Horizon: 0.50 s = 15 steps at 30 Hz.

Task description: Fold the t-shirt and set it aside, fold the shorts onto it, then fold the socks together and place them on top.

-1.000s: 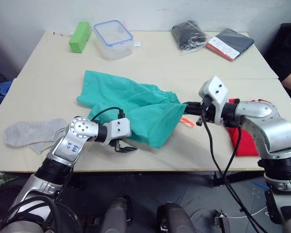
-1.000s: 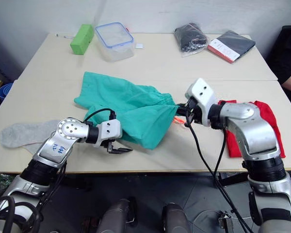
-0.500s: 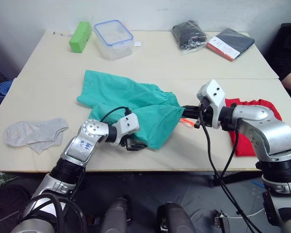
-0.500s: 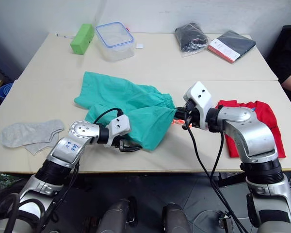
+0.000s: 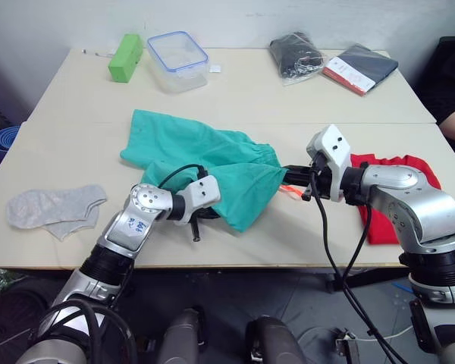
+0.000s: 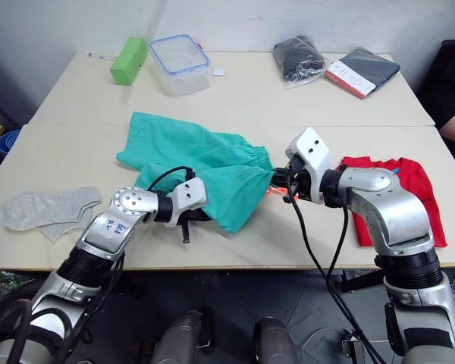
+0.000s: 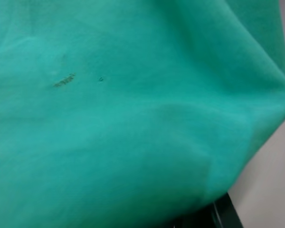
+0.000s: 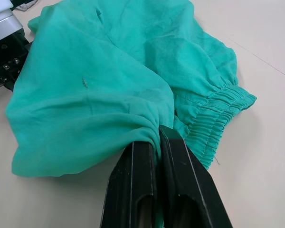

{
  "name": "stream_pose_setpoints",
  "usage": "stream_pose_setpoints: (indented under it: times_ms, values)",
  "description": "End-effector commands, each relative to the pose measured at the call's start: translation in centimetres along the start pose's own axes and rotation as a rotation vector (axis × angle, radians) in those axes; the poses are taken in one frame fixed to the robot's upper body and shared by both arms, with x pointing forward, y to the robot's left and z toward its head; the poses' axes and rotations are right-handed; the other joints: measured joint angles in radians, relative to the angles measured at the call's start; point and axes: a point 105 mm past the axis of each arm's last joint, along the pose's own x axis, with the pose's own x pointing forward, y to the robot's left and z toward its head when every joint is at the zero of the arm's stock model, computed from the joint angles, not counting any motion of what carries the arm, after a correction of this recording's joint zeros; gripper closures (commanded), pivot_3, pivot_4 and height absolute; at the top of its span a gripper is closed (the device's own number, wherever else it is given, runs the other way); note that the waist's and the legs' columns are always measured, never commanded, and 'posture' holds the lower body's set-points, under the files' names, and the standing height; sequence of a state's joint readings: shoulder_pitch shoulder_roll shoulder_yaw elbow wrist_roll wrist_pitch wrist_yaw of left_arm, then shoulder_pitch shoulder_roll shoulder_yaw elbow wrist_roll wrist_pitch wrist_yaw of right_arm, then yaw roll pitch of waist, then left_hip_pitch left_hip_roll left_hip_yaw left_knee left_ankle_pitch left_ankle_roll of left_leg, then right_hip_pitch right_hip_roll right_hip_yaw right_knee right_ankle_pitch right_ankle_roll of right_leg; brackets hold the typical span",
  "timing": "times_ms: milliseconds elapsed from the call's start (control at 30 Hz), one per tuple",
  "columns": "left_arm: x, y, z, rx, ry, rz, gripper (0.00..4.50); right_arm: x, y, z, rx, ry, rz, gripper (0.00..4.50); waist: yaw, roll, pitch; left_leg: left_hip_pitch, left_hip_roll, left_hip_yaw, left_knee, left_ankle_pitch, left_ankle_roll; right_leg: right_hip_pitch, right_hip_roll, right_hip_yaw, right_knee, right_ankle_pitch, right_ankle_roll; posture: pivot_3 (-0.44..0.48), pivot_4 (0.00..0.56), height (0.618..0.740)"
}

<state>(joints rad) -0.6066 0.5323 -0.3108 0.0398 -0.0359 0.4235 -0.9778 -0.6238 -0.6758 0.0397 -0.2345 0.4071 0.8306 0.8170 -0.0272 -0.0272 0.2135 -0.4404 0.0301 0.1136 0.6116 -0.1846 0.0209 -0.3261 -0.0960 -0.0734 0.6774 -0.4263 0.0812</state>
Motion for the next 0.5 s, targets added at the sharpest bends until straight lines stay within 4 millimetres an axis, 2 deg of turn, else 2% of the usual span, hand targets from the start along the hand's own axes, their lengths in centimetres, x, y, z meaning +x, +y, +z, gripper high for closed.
stream_pose_setpoints:
  times_ms: [33, 167, 300, 500]
  values:
    - [-1.5, -1.3, -0.3, 0.031, -0.001, -0.093, 4.48, -0.7, -0.4, 0.8, -0.044, -0.020, -0.026, 4.50, -0.001, 0.000, 0.000, 0.000, 0.000, 0.000, 0.000, 0.000, 0.000, 0.000, 0.000, 0.000, 0.000, 0.000, 0.000, 0.000, 0.150, 0.740]
    - [-4.6, -2.7, -1.2, 0.076, 0.039, -0.220, 4.48, -1.0, -1.0, 0.6, -0.045, -0.009, -0.041, 4.50, -0.003, 0.000, 0.000, 0.000, 0.000, 0.000, -0.001, 0.000, -0.001, 0.000, 0.000, 0.000, -0.001, 0.000, 0.000, 0.000, 0.150, 0.740]
    - [-9.1, -4.5, -3.3, 0.073, 0.166, -0.370, 4.48, -1.5, -0.9, 0.0, -0.046, 0.021, -0.018, 4.50, -0.003, 0.000, 0.000, 0.000, 0.001, 0.001, -0.003, 0.000, -0.001, 0.000, 0.000, 0.000, -0.003, 0.000, 0.000, 0.000, 0.150, 0.740]
    - [-12.8, -4.2, -6.0, 0.092, 0.314, -0.353, 4.48, -1.8, -0.2, -3.0, -0.089, 0.110, 0.008, 4.50, 0.002, 0.000, 0.000, 0.000, -0.001, 0.000, -0.004, -0.001, 0.001, 0.000, -0.001, 0.000, -0.005, 0.000, 0.000, 0.000, 0.150, 0.740]
